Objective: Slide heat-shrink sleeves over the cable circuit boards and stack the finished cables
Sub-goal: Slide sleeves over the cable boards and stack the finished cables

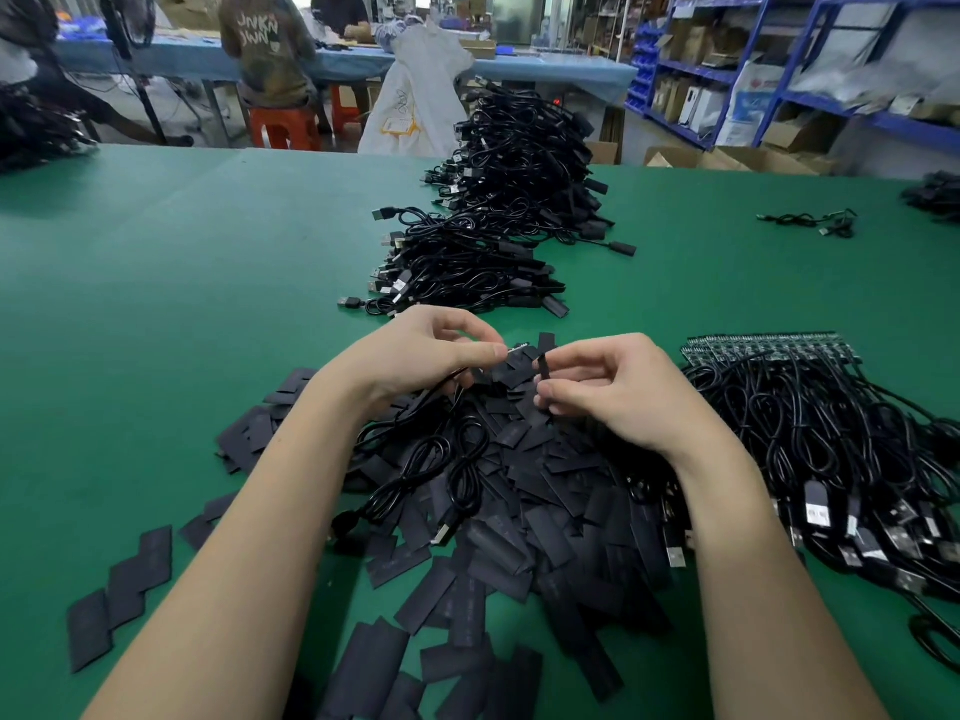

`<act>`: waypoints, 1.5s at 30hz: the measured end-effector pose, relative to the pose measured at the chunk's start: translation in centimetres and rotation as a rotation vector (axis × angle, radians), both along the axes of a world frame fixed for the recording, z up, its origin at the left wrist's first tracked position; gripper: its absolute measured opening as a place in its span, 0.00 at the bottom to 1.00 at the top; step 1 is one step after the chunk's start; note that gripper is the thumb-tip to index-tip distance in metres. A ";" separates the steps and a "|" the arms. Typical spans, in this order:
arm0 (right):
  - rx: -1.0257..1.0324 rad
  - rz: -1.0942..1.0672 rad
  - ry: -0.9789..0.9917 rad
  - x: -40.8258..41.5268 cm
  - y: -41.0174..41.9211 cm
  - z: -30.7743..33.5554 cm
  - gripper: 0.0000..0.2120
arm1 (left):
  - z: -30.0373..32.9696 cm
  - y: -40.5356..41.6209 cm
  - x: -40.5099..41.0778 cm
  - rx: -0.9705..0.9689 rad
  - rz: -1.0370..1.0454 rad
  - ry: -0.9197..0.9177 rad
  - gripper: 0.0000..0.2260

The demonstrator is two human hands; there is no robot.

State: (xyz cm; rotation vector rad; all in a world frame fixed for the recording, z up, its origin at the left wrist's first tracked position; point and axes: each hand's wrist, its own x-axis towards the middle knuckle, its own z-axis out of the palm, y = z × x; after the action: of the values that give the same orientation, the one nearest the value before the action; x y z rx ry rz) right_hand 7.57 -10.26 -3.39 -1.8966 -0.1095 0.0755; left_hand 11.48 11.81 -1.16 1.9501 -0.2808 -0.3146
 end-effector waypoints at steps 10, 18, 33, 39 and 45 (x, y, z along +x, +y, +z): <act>0.522 -0.107 -0.028 -0.1 1.0 0.0 0.09 | 0.0 -0.2 -0.3 -0.121 -0.028 0.047 0.03; 0.822 -0.211 0.027 0.2 2.3 0.0 0.06 | 0.0 -0.3 -0.3 -0.203 -0.035 0.045 0.05; 0.942 -0.210 0.002 0.2 3.6 0.2 0.07 | 0.1 -0.5 -0.2 -0.272 0.003 0.018 0.06; 0.972 -0.207 -0.013 0.1 3.6 0.3 0.08 | 0.0 -0.5 -0.1 -0.279 0.010 0.009 0.06; 0.937 -0.194 -0.017 0.1 3.7 0.3 0.08 | -0.1 -0.4 -0.1 -0.273 -0.019 0.002 0.06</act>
State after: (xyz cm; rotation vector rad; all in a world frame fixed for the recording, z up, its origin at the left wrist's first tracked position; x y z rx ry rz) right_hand 7.63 -6.58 -3.13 -0.9635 0.0311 -0.1112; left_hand 11.37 11.44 -1.26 1.6790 -0.3236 -0.2748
